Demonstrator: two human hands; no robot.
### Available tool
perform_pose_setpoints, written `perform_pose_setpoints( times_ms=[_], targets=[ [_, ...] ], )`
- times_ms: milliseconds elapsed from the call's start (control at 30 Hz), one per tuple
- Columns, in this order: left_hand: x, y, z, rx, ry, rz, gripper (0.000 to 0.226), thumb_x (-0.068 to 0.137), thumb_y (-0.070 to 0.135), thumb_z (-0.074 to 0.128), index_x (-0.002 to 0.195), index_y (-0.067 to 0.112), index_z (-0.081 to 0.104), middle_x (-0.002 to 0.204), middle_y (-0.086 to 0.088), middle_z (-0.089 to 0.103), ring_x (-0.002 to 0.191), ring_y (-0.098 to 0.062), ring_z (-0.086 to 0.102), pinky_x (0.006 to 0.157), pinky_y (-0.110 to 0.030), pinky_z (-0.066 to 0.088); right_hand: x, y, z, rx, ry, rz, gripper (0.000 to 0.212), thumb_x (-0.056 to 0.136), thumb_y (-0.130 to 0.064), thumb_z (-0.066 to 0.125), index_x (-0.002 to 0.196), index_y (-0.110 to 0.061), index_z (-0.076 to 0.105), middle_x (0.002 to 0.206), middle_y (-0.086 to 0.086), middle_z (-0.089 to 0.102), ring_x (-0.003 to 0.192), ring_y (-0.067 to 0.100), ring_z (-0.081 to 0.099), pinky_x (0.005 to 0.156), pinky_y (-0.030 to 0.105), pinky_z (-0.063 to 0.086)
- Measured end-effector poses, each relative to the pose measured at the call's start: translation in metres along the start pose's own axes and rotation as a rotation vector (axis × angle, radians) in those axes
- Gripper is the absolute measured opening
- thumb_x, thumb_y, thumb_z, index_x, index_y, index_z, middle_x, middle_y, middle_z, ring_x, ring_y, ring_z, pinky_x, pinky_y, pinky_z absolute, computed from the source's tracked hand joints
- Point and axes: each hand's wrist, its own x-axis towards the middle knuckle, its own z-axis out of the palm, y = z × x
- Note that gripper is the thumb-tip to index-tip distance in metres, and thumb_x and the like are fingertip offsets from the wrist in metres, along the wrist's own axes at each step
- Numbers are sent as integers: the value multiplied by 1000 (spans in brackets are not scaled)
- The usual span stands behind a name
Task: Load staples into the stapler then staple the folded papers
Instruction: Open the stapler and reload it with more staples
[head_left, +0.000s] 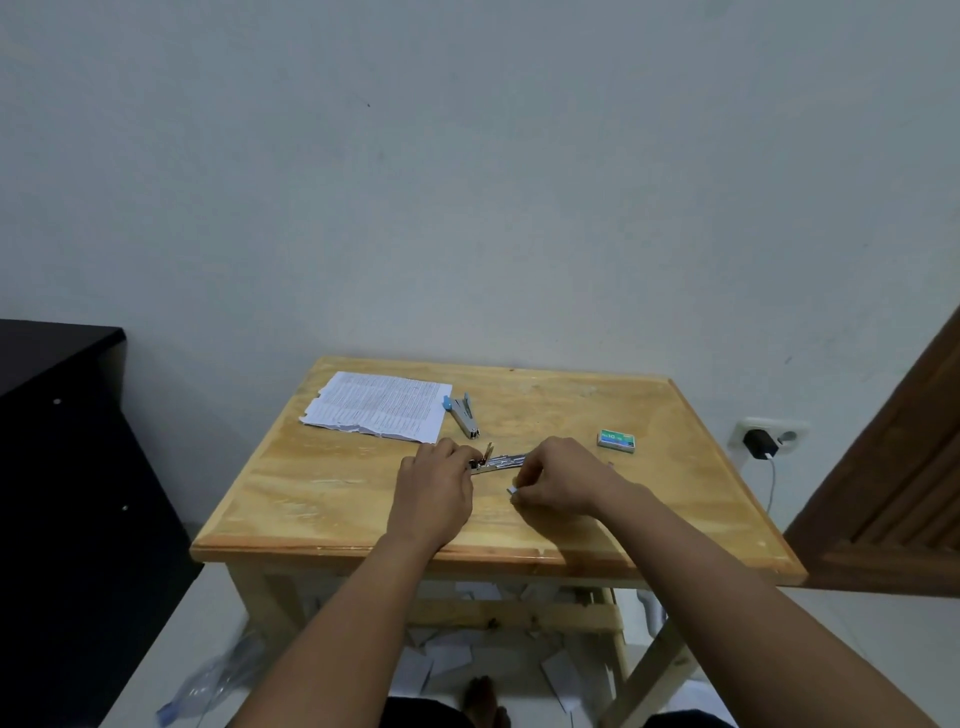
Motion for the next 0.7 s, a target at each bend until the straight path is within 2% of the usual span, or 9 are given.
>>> perform_pose_setpoints(
  times_ms=[233,333,433,567,700],
  targets=[
    [-1,0,-1,-5,5,-9,33,105,21,56,134,32,67,122,10,64,112,-19,53,92,-38,46,9,-8,0,-92,-37,-13,20,93,-26,75,110,-17,79,107,-1,74,96,15,66,90,35,59],
    [-2,-1,-2,-13,8,-13,33,105,20,57,134,32,68,122,10,65,112,-19,53,91,-38,46,14,-13,-2,-131,-19,-57,22,94,-31,74,110,-16,78,104,-1,71,92,13,63,81,28,57],
    [-2,-1,-2,-14,6,-12,32,105,21,57,134,32,68,123,10,65,113,-18,53,92,-38,46,21,-14,-10,-136,78,-100,23,94,-33,74,109,-16,77,105,-1,68,92,13,59,71,23,47],
    [-1,-1,-2,-20,-3,-11,32,105,22,56,134,32,67,123,11,64,114,-17,52,93,-37,45,31,-11,-15,-103,115,-133,20,94,-33,74,104,-17,78,103,-4,65,94,14,58,74,26,44],
    [1,-3,-1,-19,-3,-16,33,104,22,57,133,33,68,122,12,64,113,-17,52,93,-38,46,38,-9,-18,-143,55,-160,21,96,-33,71,109,-18,78,106,-4,64,97,13,54,77,27,42]
  ],
)
